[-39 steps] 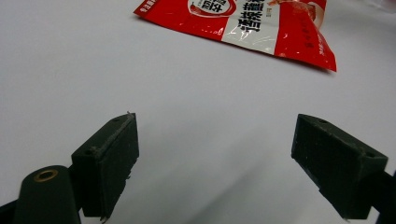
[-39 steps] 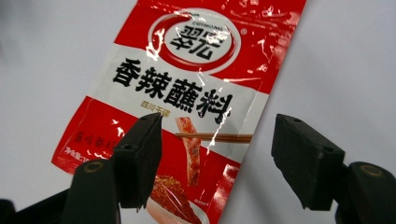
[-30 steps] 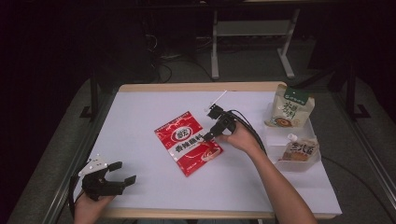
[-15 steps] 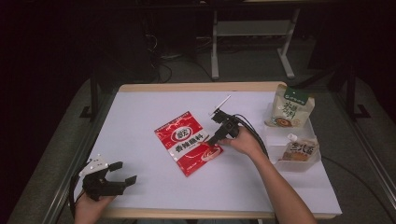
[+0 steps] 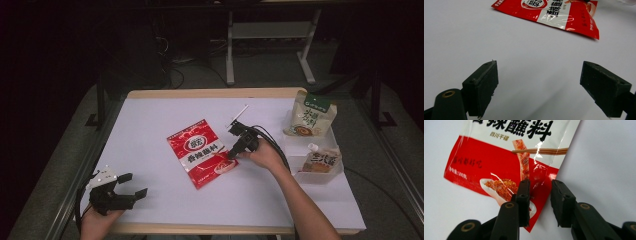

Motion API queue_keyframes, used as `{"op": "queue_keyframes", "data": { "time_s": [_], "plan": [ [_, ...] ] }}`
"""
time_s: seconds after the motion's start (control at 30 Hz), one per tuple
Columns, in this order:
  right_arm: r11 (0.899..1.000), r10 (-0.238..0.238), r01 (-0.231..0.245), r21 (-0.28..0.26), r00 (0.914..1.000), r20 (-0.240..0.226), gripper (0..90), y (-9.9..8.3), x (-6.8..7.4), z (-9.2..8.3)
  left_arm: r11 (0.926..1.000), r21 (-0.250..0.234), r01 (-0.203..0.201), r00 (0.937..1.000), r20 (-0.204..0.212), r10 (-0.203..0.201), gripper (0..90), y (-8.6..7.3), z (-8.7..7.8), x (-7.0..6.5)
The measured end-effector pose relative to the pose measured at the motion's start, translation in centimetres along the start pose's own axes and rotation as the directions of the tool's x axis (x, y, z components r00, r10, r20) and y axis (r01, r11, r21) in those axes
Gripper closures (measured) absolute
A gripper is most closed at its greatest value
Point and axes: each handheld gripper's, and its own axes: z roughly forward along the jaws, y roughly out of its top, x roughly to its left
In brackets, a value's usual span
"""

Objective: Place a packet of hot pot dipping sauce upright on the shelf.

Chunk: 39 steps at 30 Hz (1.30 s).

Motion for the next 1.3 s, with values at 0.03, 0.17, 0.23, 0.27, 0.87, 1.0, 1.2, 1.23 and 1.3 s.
{"op": "queue_keyframes", "data": {
  "time_s": [0.03,0.17,0.23,0.27,0.87,1.0,1.2,1.23,1.3],
  "plan": [
    [1.0,-0.006,0.006,0.012,1.0,0.001,68.9,0.0,0.2,0.0,1.0,0.0,0.0,1.0,0.0,0.0,14.8,0.0,0.0,0.0],
    [0.999,-0.021,0.021,0.033,0.9998,-0.005,68.9,-0.1,0.7,0.1,1.0,-0.002,-0.001,1.0,0.001,0.001,14.8,0.0,0.0,0.0],
    [0.999,-0.023,0.024,0.039,0.9997,-0.008,68.9,-0.2,1.0,0.1,1.0,-0.002,0.0,1.0,0.001,0.0,14.8,0.0,0.0,0.0],
    [0.999,-0.028,0.028,0.043,0.9995,-0.013,69.2,-0.3,1.1,0.1,1.0,-0.002,0.001,1.0,0.002,-0.001,14.8,0.0,0.0,-0.1],
    [0.996,-0.071,0.074,0.044,0.9952,-0.067,63.0,0.0,2.3,0.4,1.0,-0.002,-0.006,1.0,0.003,0.006,14.8,0.1,0.0,0.0],
    [0.992,-0.123,0.124,0.01,0.9919,-0.031,60.1,0.8,2.6,0.3,1.0,-0.004,-0.001,1.0,0.0,0.001,14.8,0.1,-0.1,0.0],
    [0.986,-0.166,0.166,-0.028,0.9861,0.012,56.7,2.2,2.4,-0.2,1.0,-0.004,-0.001,1.0,0.001,0.001,14.8,0.0,-0.1,0.1],
    [0.983,-0.177,0.178,-0.045,0.9839,0.023,56.8,2.4,2.4,-0.4,1.0,-0.003,-0.003,1.0,0.002,0.003,14.8,0.0,-0.1,0.1],
    [0.981,-0.186,0.187,-0.056,0.982,0.035,56.4,2.6,2.3,-0.6,1.0,-0.003,-0.002,1.0,0.002,0.002,14.8,0.0,-0.1,0.1]
  ]
}}
